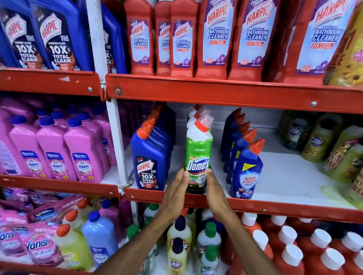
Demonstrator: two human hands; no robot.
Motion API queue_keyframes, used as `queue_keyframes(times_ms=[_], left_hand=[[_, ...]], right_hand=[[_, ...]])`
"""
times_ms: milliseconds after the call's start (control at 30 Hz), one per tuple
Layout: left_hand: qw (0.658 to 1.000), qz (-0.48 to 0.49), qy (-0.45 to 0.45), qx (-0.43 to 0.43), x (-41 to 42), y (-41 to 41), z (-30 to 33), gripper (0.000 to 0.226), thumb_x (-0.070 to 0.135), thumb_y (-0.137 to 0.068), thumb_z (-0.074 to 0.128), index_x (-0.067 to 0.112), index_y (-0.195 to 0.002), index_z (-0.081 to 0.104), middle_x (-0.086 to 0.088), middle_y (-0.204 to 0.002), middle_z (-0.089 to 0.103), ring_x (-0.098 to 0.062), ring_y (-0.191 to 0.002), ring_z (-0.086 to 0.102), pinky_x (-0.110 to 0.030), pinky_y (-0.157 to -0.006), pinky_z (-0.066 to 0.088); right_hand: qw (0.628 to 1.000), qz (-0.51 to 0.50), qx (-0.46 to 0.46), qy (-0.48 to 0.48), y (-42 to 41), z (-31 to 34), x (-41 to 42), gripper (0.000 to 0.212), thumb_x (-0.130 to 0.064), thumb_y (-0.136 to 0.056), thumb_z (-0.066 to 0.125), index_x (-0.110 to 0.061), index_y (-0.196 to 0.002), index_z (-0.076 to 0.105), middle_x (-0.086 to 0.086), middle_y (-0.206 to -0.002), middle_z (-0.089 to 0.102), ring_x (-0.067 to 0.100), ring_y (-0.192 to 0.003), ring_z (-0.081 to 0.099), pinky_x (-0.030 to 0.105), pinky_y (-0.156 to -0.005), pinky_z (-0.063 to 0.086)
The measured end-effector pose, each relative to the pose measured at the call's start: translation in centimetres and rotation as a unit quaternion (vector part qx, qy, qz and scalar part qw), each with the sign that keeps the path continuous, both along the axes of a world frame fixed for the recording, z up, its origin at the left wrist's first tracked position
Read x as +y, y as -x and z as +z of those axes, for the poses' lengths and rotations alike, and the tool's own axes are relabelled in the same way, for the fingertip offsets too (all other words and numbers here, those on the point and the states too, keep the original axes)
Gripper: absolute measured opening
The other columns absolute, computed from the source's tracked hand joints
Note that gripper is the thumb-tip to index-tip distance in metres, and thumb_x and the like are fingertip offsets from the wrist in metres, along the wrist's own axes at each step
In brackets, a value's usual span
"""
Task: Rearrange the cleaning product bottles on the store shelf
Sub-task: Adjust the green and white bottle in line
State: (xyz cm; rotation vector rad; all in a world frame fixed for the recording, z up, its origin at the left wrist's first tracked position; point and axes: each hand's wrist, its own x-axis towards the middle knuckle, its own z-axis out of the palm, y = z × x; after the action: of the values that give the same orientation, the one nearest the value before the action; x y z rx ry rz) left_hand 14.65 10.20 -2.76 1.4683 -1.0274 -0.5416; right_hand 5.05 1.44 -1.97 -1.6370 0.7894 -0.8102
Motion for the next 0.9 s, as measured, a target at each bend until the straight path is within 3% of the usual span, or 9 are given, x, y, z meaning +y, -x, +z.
queue_keyframes(times_ms=[100,167,267,367,433,567,667,767,900], left_hand=[[1.000,0.010,0.011,-0.011,1.1,0.1,-0.1,0.072,0.072,-0.091,0.034,0.036,-0.153,0.036,0.018,-0.154,0.046,-0.001,-0.144,0.044,-0.033,-0.123,0.032],[0.997,0.055,0.040,-0.036,2.4,0.2,-0.4,0.071,0.068,-0.090,0.042,0.033,-0.152,0.041,0.017,-0.155,0.044,-0.003,-0.145,0.044,-0.032,-0.121,0.036],[0.978,0.158,0.119,-0.061,5.0,-0.9,-0.6,0.038,0.043,-0.094,0.056,0.028,-0.128,0.065,0.007,-0.132,0.069,-0.006,-0.122,0.065,-0.034,-0.104,0.054],[0.943,0.274,0.188,-0.023,6.9,-3.4,-0.1,0.023,0.040,-0.092,0.059,0.033,-0.112,0.066,0.001,-0.115,0.072,-0.018,-0.107,0.069,-0.044,-0.094,0.057],[0.936,0.296,0.188,0.007,7.5,-5.3,0.2,0.036,0.048,-0.089,0.060,0.030,-0.119,0.061,-0.004,-0.122,0.068,-0.024,-0.114,0.067,-0.048,-0.100,0.055],[0.971,0.205,0.108,0.060,7.7,-7.9,0.8,0.063,0.041,-0.088,0.055,0.015,-0.144,0.047,-0.003,-0.145,0.055,-0.010,-0.129,0.053,-0.033,-0.112,0.042],[0.986,0.135,0.062,0.074,7.5,-9.1,1.0,0.051,0.028,-0.093,0.051,0.024,-0.145,0.047,0.008,-0.142,0.058,0.006,-0.125,0.055,-0.018,-0.109,0.041],[0.992,0.098,0.044,0.071,7.0,-10.2,0.1,0.070,0.042,-0.081,0.046,0.024,-0.149,0.044,-0.001,-0.145,0.060,-0.016,-0.132,0.057,-0.043,-0.114,0.045],[0.994,0.073,0.035,0.077,7.0,-11.2,-0.6,0.078,0.047,-0.079,0.044,0.025,-0.154,0.038,-0.002,-0.156,0.051,-0.018,-0.141,0.050,-0.054,-0.120,0.039]], right_hand=[[0.996,-0.077,-0.022,0.035,0.1,-0.2,1.2,0.053,-0.040,-0.106,0.028,-0.016,-0.153,0.033,-0.009,-0.149,0.039,0.007,-0.142,0.034,0.026,-0.115,0.027],[0.978,-0.175,-0.083,0.080,0.4,-0.6,2.4,0.047,-0.036,-0.102,0.035,-0.018,-0.143,0.049,-0.007,-0.145,0.049,0.010,-0.135,0.046,0.029,-0.110,0.036],[0.944,-0.243,-0.171,0.143,0.3,-1.0,4.4,0.030,-0.026,-0.093,0.042,-0.017,-0.111,0.065,0.004,-0.114,0.068,0.017,-0.107,0.062,0.037,-0.091,0.053],[0.944,-0.203,-0.186,0.180,-1.0,-1.2,6.4,0.024,-0.015,-0.089,0.044,-0.014,-0.093,0.067,0.004,-0.090,0.068,0.016,-0.087,0.064,0.036,-0.076,0.053],[0.964,-0.127,-0.165,0.166,-2.7,-1.1,7.7,0.029,-0.017,-0.091,0.043,-0.017,-0.105,0.069,0.000,-0.097,0.072,0.011,-0.093,0.068,0.027,-0.080,0.055],[0.992,-0.024,-0.086,0.086,-6.6,-0.3,8.9,0.046,-0.025,-0.101,0.039,-0.020,-0.147,0.044,-0.007,-0.141,0.053,0.000,-0.125,0.051,0.001,-0.092,0.037],[0.999,-0.001,-0.045,0.017,-8.9,0.1,7.9,0.046,-0.027,-0.106,0.031,-0.022,-0.152,0.033,-0.011,-0.143,0.041,0.002,-0.130,0.038,0.007,-0.099,0.033],[0.999,0.000,-0.046,-0.028,-10.1,-0.6,6.9,0.038,-0.041,-0.099,0.033,-0.030,-0.127,0.056,0.002,-0.136,0.062,0.018,-0.125,0.058,0.042,-0.108,0.046],[0.997,0.008,-0.069,-0.031,-10.2,-0.3,7.3,0.043,-0.025,-0.104,0.029,-0.027,-0.141,0.050,0.001,-0.130,0.066,0.004,-0.112,0.064,0.033,-0.102,0.051]])
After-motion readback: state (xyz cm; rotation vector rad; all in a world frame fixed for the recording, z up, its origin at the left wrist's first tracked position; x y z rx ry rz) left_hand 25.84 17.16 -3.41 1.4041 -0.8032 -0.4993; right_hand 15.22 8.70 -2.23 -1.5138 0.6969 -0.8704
